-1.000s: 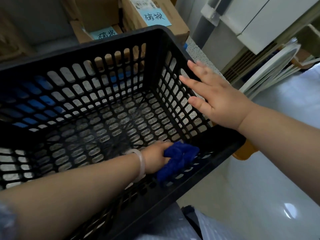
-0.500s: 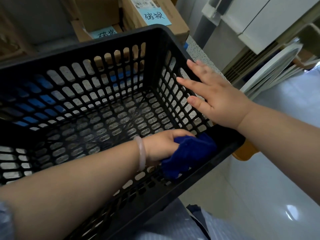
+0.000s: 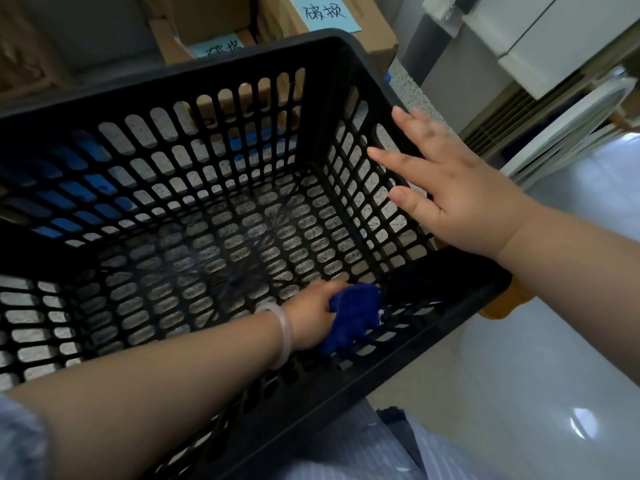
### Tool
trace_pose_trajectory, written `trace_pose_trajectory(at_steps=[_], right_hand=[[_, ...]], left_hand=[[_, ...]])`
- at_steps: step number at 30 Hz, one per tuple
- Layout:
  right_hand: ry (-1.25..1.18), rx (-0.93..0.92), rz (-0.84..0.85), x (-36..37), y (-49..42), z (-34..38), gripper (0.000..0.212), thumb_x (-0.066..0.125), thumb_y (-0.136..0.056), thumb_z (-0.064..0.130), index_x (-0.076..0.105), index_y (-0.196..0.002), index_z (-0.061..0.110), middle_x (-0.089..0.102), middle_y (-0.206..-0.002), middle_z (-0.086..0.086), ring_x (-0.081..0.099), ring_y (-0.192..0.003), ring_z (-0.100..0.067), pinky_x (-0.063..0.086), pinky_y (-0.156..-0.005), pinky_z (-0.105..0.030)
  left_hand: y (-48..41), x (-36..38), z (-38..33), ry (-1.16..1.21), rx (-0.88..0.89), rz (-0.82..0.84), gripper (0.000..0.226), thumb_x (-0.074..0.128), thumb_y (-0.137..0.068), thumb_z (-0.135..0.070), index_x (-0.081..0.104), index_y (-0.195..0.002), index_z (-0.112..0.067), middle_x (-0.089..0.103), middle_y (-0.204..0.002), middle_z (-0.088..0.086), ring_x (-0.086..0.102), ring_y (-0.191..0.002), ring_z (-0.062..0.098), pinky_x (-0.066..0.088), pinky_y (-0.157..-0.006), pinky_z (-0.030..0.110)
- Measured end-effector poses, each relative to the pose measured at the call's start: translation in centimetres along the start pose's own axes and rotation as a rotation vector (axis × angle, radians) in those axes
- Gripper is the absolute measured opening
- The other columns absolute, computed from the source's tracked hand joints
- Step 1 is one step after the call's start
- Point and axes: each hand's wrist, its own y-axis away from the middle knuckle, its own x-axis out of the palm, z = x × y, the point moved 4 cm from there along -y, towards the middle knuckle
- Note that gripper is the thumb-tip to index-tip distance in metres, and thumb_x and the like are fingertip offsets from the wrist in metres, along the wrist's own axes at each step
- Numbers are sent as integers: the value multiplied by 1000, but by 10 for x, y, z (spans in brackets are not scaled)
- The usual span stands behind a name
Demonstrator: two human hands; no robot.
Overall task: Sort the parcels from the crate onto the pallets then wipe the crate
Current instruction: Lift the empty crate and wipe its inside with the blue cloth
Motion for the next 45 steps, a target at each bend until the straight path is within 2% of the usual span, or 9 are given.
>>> trace_pose_trajectory(at_steps=[4,11,15,21,25,28,33,36,45], right_hand=[[7,-8,-7,1,0,-2,61,26,-95,57,36,-151,32,4,-166,0,-3,-153,-16,1,-121,-35],[17,17,8,3,2,-3,64,25,-93,59,36,-151,33,3,-166,2,-6,-152,-13,1,-121,-36],[21,28,21,2,2,-4,66,25,-92,59,37,-151,32,4,-166,0,-6,-152,-15,3,-122,-41],[51,50,32,-1,4,0,64,20,-95,64,35,-151,35,0,-166,4,-10,-151,-11,1,-121,-39],[61,37,16,-1,4,-1,65,19,-96,64,38,-150,33,1,-166,2,-9,-152,-12,5,-122,-43],[54,18,4,0,3,1,66,26,-93,61,40,-149,31,3,-166,1,-6,-152,-14,5,-121,-42],[51,7,2,0,1,0,68,23,-91,62,38,-150,32,2,-166,2,-6,-152,-14,7,-123,-44],[43,-4,-3,2,-1,-2,70,21,-90,62,39,-150,30,3,-166,0,-4,-153,-16,10,-123,-49],[40,40,23,1,2,-1,65,22,-96,64,40,-149,32,1,-166,3,-7,-152,-13,8,-123,-47]], left_hand=[[-19,11,23,-140,-88,-6,44,63,-94,-32,46,-135,-36,45,-134,0,52,-117,19,44,-104,36],[11,-14,-12,339,-37,231,36,64,-91,-8,58,-111,-38,71,-89,-1,67,-71,12,56,-68,29],[57,-38,-42,454,62,332,36,64,-90,-2,61,-112,-31,69,-88,1,65,-70,15,52,-63,27],[125,-57,-79,252,229,292,44,76,-78,-4,61,-93,-42,68,-93,-8,66,-83,9,54,-75,26],[136,-44,-54,90,244,12,35,72,-81,-28,53,-97,-52,61,-104,-13,61,-97,3,50,-90,24],[116,-26,-1,-105,94,-24,29,63,-85,-44,48,-110,-50,52,-113,-7,57,-109,13,44,-99,31],[75,-13,54,-281,-182,69,36,60,-94,-35,46,-127,-39,46,-130,-1,52,-118,20,43,-105,40],[60,-12,57,-182,-240,87,40,62,-95,-29,50,-132,-33,51,-133,1,54,-119,21,45,-104,40],[119,-44,3,252,-22,226,26,69,-90,-8,64,-90,-34,66,-88,-13,63,-82,5,54,-80,26]])
